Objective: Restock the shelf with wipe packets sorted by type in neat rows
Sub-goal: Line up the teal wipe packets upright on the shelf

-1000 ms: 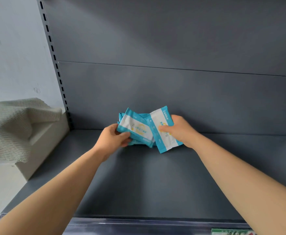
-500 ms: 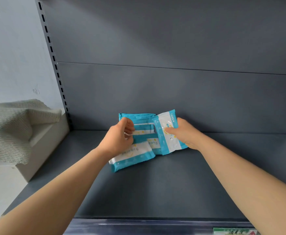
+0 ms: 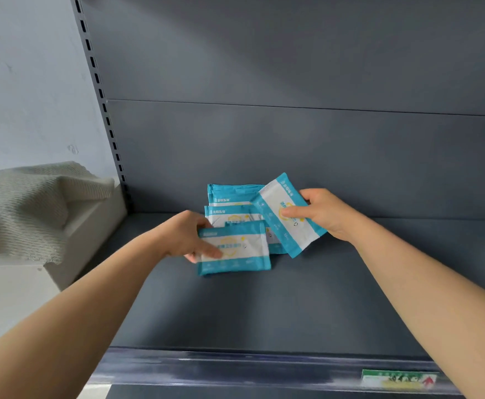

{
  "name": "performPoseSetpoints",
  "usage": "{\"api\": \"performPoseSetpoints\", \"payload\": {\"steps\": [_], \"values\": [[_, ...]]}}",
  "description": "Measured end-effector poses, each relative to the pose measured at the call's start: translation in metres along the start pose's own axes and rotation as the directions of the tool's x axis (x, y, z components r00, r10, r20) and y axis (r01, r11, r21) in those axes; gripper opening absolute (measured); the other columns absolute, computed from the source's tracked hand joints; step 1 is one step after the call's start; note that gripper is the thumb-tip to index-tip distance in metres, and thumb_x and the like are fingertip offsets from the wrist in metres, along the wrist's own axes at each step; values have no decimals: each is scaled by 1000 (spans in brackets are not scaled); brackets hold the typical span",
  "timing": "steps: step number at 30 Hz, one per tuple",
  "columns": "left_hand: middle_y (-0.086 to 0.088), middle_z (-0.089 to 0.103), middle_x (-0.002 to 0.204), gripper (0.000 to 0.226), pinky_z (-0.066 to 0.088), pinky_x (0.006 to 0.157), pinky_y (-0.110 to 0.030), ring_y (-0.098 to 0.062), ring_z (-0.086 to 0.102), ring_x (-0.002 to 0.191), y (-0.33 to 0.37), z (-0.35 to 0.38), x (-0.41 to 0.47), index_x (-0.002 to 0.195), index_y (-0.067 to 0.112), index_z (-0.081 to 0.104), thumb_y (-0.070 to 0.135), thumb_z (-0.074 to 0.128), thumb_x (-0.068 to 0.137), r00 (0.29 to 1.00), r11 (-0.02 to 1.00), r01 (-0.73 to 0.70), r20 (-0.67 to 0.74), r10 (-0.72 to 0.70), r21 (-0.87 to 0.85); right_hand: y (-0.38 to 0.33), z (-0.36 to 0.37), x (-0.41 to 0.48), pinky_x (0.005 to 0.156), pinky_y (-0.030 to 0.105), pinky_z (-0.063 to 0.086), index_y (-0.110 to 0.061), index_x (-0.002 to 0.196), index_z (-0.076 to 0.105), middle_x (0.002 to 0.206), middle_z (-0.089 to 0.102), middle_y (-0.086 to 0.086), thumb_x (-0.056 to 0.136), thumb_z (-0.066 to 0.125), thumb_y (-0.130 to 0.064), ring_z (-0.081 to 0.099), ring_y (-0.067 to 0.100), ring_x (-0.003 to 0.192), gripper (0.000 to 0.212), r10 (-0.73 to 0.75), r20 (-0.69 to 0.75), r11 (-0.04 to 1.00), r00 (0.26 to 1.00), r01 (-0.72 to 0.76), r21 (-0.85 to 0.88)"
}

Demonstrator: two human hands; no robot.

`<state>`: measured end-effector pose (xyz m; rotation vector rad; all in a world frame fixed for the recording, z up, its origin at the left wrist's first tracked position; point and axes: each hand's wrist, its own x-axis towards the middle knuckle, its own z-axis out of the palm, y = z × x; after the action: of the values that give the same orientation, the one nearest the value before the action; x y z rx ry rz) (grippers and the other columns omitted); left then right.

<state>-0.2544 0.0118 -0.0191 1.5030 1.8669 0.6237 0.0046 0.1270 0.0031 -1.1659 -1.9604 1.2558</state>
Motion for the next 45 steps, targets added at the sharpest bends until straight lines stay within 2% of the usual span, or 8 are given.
{"api": "performPoseSetpoints", "payload": {"steps": [8,14,17,21,28,34,40,45], "values": [[-11,68,96,44,59,59,-24,-19,68,74,12,26,10,110,5,51,-8,75,75,986,867,-46,-163,-41,-496,-7,13,2,76,30,56,-22,102,65,98,71,-4,82,73,-14,69,15,87,23,10,213,909,977,79,-409],[-3,69,96,7,59,67,-26,-18,70,77,11,30,13,95,5,64,9,65,89,980,962,-59,-197,5,-268,-13,22,8,88,28,48,-39,136,45,116,41,-4,83,71,-27,52,13,104,60,-64,233,781,970,194,-594],[-9,66,99,18,58,61,-25,-20,69,74,17,33,15,80,6,52,14,50,96,979,991,-14,-202,-14,-136,-12,28,12,95,32,45,-39,146,28,129,35,-2,76,77,-34,46,15,114,86,-54,199,774,979,167,-611],[-8,62,117,22,60,77,-42,-24,69,96,24,32,11,105,10,57,30,48,99,996,891,37,-58,-71,-452,-6,23,14,96,36,46,-23,144,33,139,43,0,61,82,-54,48,18,124,101,49,33,777,998,-18,-629],[-5,62,110,48,61,65,-39,-21,69,91,18,39,9,117,14,52,8,78,77,983,883,-81,-182,-4,-462,4,30,13,72,30,53,-20,104,54,102,64,-7,56,88,-47,62,8,86,65,59,31,898,998,-39,-439],[2,65,105,48,59,75,-42,-20,68,90,-4,26,13,106,18,52,5,81,70,910,924,-208,-409,62,-322,-1,37,19,79,27,45,-27,129,39,121,51,-10,61,87,-34,53,11,102,84,-114,77,855,991,137,-500],[-1,43,121,69,44,89,-28,-18,48,109,-15,25,23,123,18,40,14,83,68,913,998,-57,-403,66,34,-3,50,27,70,33,50,-24,124,41,112,56,-7,68,80,-30,57,18,88,69,-176,29,778,984,157,-608],[-1,44,132,112,44,102,-40,-18,47,119,-14,18,34,139,39,18,42,89,53,957,984,-83,-289,33,-160,-4,52,38,71,31,49,-23,121,42,114,56,-6,65,82,-32,56,17,94,70,-169,11,802,986,144,-580]]}}
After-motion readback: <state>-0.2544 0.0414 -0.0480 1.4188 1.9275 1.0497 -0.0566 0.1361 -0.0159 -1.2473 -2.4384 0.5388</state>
